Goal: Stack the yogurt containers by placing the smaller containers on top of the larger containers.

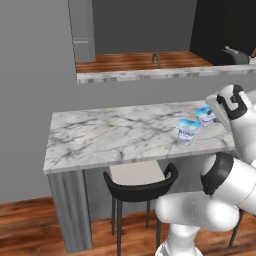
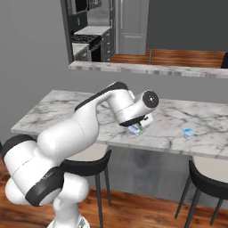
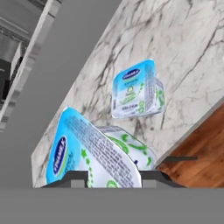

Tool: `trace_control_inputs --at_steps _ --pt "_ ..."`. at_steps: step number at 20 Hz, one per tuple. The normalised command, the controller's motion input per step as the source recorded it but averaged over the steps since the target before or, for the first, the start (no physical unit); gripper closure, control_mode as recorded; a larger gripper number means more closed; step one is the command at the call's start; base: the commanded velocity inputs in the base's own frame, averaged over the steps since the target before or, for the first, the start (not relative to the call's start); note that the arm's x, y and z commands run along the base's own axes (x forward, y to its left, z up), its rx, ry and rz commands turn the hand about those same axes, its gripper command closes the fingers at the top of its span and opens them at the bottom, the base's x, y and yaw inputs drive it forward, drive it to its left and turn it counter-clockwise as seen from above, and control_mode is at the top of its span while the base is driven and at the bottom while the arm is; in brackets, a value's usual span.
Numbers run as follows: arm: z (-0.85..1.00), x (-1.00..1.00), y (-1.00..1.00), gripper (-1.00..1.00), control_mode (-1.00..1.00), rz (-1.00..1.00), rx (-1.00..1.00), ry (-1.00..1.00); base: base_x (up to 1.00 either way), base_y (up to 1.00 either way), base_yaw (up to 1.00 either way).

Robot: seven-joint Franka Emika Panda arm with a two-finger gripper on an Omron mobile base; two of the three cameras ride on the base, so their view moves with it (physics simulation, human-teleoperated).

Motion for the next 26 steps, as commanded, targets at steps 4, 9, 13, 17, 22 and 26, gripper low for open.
trace_control_inputs --at_steps 4,9,13,17,22,26 --pt "0.13 0.00 0.06 1.00 -1.00 0.00 0.00 0.19 0.00 0.00 0.00" --pt "0.08 0.00 0.01 1.00 -1.00 0.00 0.00 0.22 0.00 0.00 0.00" --pt "0.06 0.00 0.00 1.00 -1.00 0.00 0.00 0.15 0.00 0.00 0.00" --pt "0.00 0.00 0.00 1.00 -1.00 0.00 0.04 0.09 0.00 0.00 0.00" --pt "0.00 0.00 0.00 1.00 -1.00 0.00 0.06 0.00 0.00 0.00 0.00" --pt "-0.01 0.00 0.00 1.00 -1.00 0.00 0.08 -0.03 0.00 0.00 0.00"
